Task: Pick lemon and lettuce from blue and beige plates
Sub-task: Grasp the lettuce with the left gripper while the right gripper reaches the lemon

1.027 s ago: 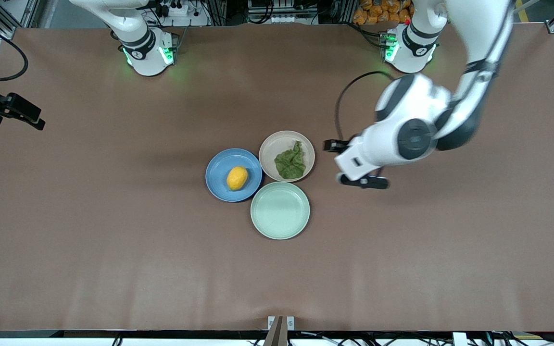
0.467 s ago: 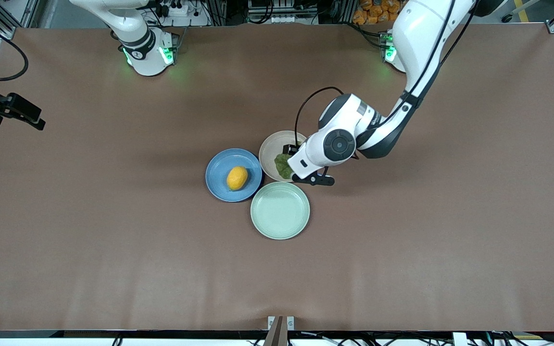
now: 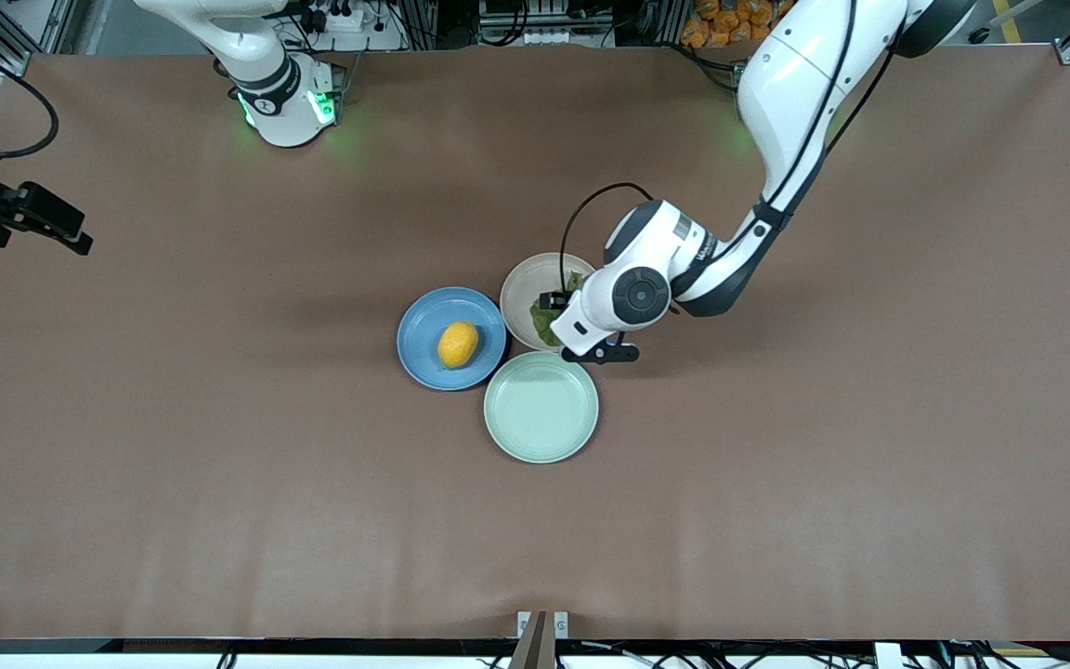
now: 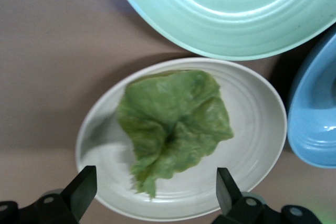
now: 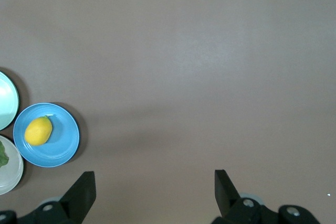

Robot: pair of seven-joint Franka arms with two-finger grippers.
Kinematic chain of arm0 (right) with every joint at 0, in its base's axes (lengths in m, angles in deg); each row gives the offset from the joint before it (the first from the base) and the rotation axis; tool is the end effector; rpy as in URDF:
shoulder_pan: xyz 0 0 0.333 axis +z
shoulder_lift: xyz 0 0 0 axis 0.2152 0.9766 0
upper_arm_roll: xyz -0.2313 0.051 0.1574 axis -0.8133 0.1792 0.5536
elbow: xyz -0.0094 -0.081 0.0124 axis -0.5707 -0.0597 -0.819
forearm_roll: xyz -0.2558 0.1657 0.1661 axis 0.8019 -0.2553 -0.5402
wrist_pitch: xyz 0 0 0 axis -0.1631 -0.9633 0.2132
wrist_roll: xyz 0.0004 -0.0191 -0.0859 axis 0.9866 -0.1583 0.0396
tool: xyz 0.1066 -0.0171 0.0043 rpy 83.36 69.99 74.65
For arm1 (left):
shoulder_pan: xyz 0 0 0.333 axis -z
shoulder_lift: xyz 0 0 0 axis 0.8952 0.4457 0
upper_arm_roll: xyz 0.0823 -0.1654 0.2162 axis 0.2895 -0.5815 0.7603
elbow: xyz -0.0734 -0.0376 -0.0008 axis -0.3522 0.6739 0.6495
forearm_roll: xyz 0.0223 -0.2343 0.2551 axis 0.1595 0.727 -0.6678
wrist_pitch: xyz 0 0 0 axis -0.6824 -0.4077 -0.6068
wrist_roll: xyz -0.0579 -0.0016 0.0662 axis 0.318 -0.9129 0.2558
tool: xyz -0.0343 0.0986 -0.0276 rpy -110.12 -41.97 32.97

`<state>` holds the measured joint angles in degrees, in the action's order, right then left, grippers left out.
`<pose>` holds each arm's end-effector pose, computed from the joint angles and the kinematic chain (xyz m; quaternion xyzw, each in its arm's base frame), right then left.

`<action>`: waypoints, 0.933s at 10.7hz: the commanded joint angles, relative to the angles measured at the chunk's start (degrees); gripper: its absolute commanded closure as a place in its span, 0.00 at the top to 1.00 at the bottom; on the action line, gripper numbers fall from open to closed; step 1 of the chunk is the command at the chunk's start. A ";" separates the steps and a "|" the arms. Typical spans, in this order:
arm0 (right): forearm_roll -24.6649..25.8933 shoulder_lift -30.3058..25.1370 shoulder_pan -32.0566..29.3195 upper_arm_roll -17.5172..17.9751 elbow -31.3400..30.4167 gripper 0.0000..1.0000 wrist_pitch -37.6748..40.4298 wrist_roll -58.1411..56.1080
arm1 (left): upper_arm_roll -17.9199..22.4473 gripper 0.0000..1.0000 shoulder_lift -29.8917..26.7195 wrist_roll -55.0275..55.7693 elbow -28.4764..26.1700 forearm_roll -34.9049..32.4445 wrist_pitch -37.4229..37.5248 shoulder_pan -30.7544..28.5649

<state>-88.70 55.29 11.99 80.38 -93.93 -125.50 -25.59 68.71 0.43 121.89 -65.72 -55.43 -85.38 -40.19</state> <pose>0.5019 0.0035 0.6049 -0.9985 0.0544 -0.0109 0.0011 0.4586 -0.4154 0.2186 0.9805 0.0209 -0.1738 0.0889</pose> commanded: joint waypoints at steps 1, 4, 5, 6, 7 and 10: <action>-1.07 1.26 1.49 0.24 -0.01 1.00 -0.73 0.41 | 0.30 1.00 0.72 1.98 0.21 1.43 -1.57 1.70; -1.15 5.12 4.91 1.73 -0.19 1.00 -4.06 6.63 | 0.92 1.00 2.47 3.03 0.12 0.73 -3.41 2.67; -1.15 6.70 5.71 2.96 -0.45 1.00 -5.99 10.14 | 1.00 1.00 2.56 3.03 -0.14 0.12 -3.59 2.58; -1.07 8.20 6.58 4.10 -1.15 1.00 -8.36 12.96 | 1.09 1.00 2.56 3.03 -0.14 -0.50 -3.68 2.58; -1.06 10.21 6.33 6.37 -1.33 1.00 -9.86 16.55 | 1.09 1.00 2.65 3.03 -0.23 -0.50 -3.77 2.58; -0.98 15.32 7.73 10.95 -4.22 1.00 -17.84 26.92 | 1.09 0.45 2.83 3.21 -0.06 -0.42 -3.77 2.58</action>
<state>-89.19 68.74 19.22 89.56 -96.64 -139.77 -3.59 69.51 3.36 123.92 -65.73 -55.43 -88.40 -38.08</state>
